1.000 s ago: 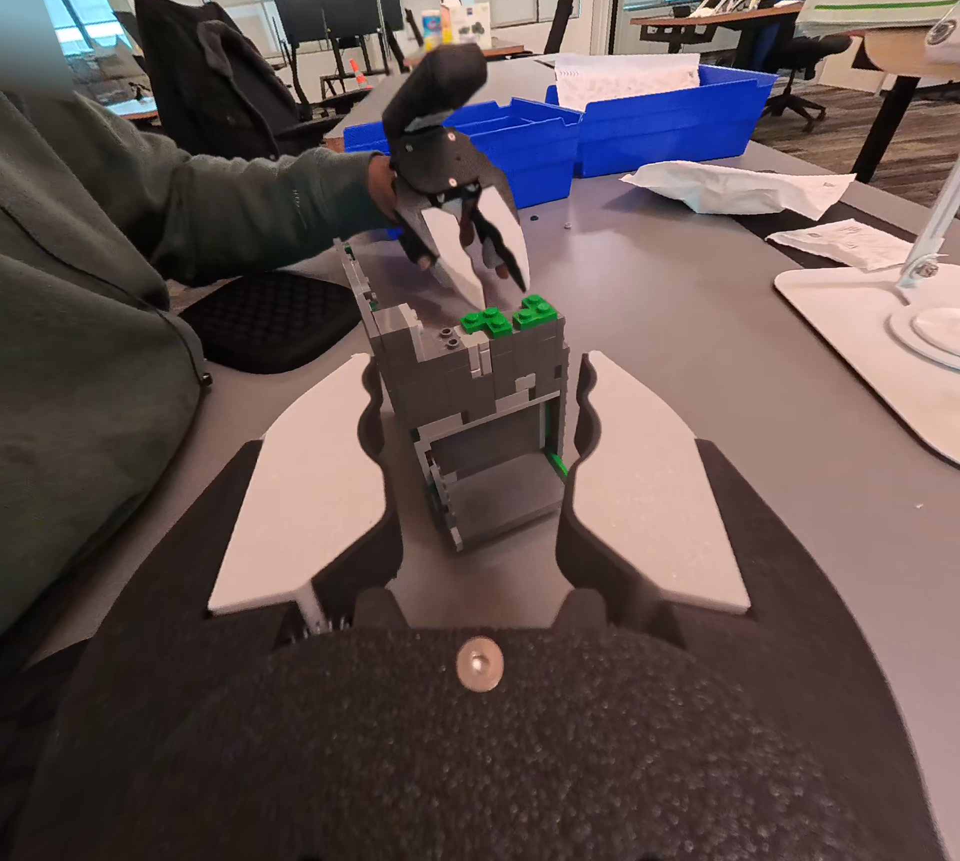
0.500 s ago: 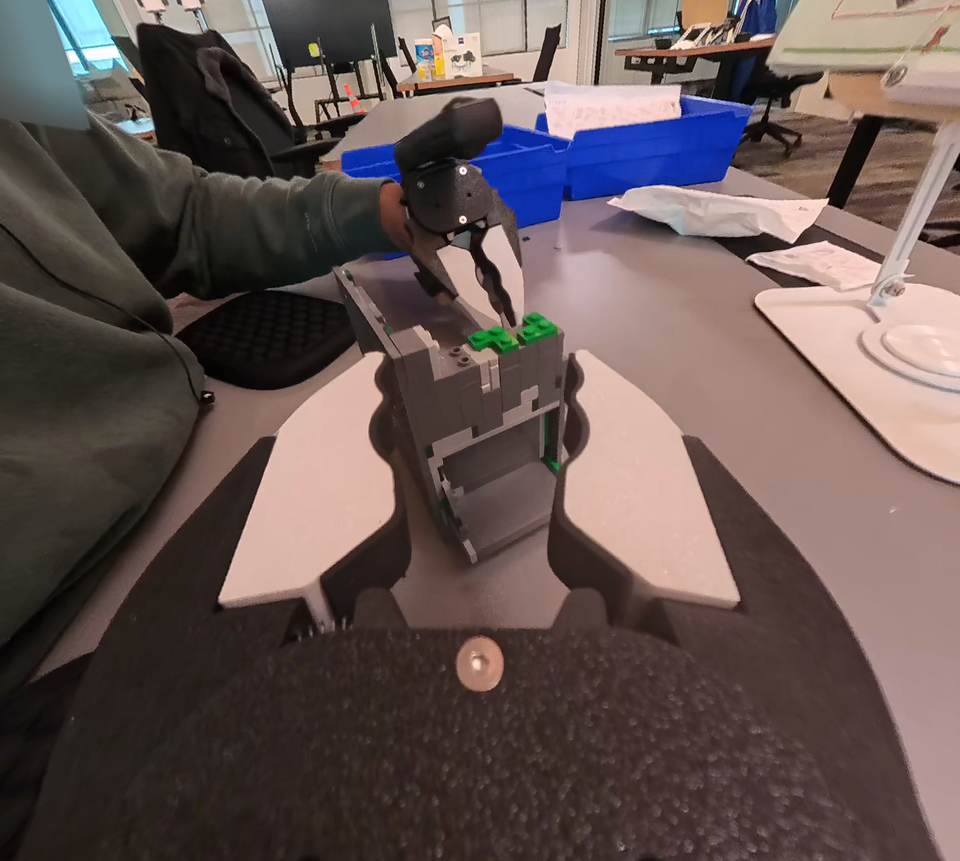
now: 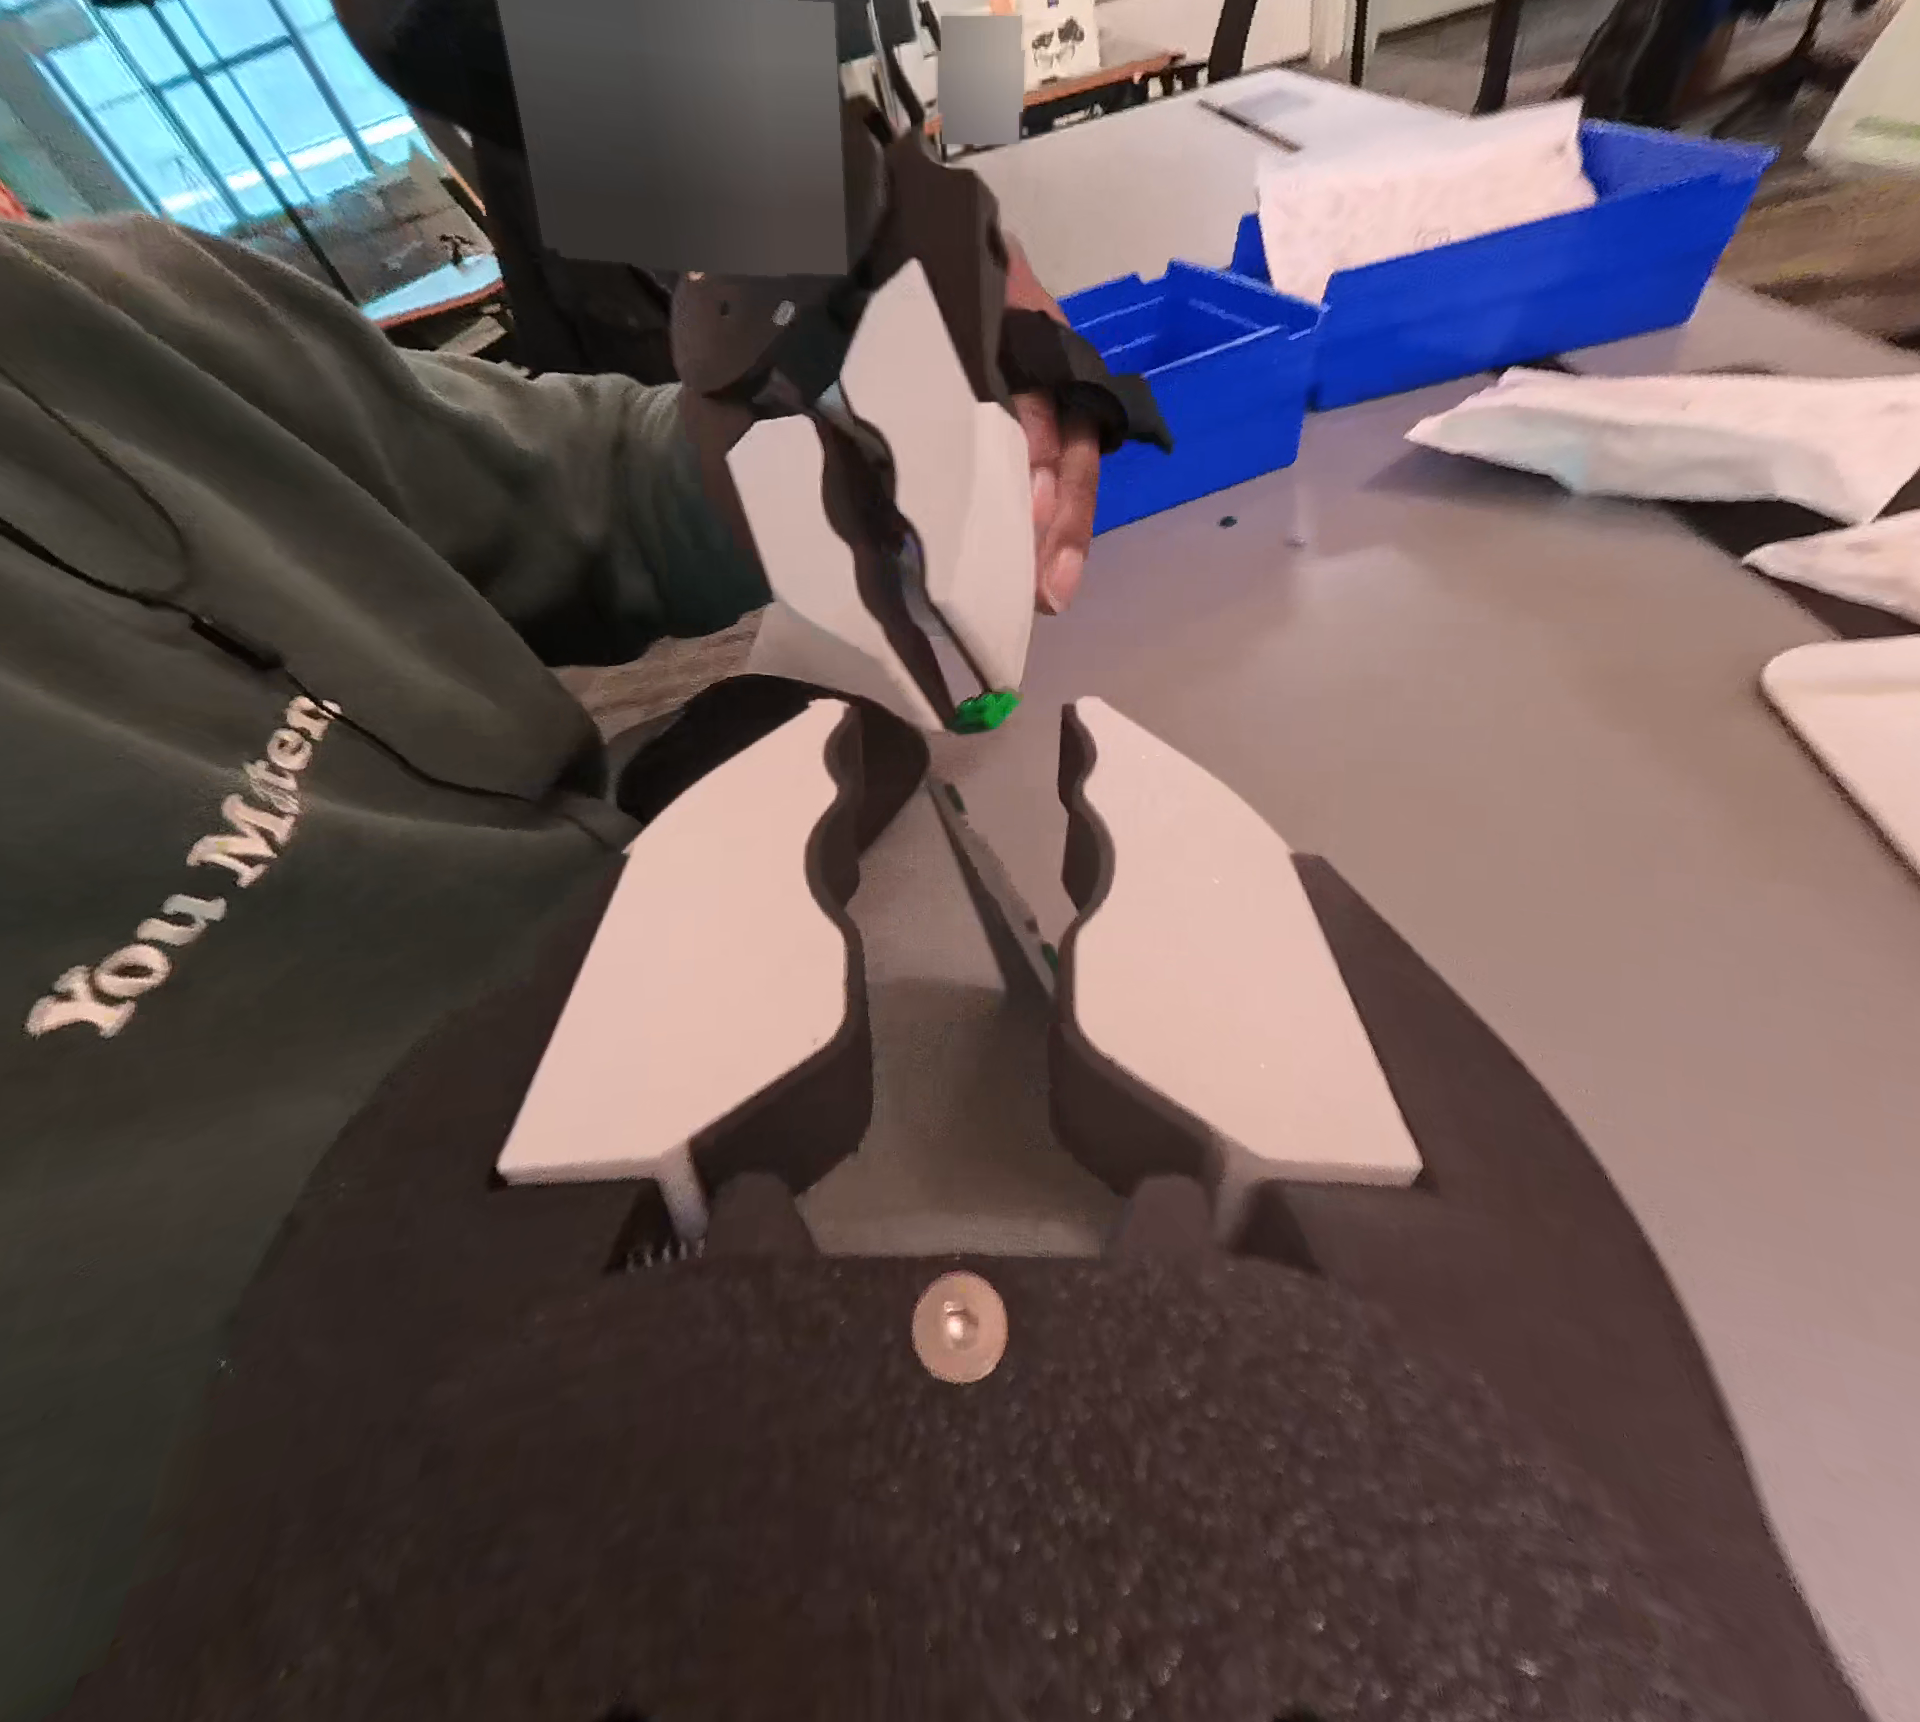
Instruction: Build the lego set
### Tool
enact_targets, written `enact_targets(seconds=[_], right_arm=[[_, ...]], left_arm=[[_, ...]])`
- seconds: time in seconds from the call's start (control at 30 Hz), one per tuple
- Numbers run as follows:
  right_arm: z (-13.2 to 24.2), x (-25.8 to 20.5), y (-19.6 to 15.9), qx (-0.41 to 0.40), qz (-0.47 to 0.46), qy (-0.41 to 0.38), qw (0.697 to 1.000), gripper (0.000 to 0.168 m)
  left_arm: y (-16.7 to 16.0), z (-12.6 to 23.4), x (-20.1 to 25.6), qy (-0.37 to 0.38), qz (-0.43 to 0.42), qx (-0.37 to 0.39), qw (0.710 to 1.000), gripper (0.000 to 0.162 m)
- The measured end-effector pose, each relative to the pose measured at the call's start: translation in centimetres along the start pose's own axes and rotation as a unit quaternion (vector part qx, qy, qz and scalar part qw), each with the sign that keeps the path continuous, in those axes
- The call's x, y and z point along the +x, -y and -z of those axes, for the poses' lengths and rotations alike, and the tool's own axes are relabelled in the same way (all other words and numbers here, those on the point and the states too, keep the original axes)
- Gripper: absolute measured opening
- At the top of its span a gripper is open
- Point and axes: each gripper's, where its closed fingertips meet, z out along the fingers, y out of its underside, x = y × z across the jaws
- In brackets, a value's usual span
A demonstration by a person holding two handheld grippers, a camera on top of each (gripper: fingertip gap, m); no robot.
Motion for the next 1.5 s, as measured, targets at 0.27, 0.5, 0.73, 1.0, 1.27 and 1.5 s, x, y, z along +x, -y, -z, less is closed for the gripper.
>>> enact_targets(seconds=[0.27, 0.5, 0.73, 1.0, 1.27, 1.5], right_arm=[[0.5, -0.7, -0.7, -0.014, -0.075, 0.008, 0.997, 0.013], [0.6, -0.5, -0.5, 0.031, -0.099, -0.006, 0.995, 0.006], [1.7, -0.1, 1.1, 0.155, 0.007, -0.077, 0.985, 0.007], [1.1, -2.0, 2.1, 0.201, 0.112, -0.084, 0.969, 0.006], [0.6, -2.2, 1.2, 0.145, 0.141, -0.086, 0.975, 0.006], [0.3, -2.1, 1.3, 0.022, 0.184, -0.075, 0.980, 0.015]], left_arm=[[1.9, -1.2, 1.0, -0.018, -0.051, 0.005, 0.999, 0.011], [2.1, -1.0, 0.5, 0.013, -0.046, 0.026, 0.999, 0.014], [2.4, -0.3, -0.6, 0.021, 0.161, 0.132, 0.978, 0.021], [4.8, 0.5, 0.0, -0.077, 0.318, 0.251, 0.911, 0.009], [4.2, 0.6, 0.7, -0.116, 0.296, 0.194, 0.928, 0.004], [3.1, 0.0, 1.6, -0.156, 0.235, 0.092, 0.955, 0.004]])
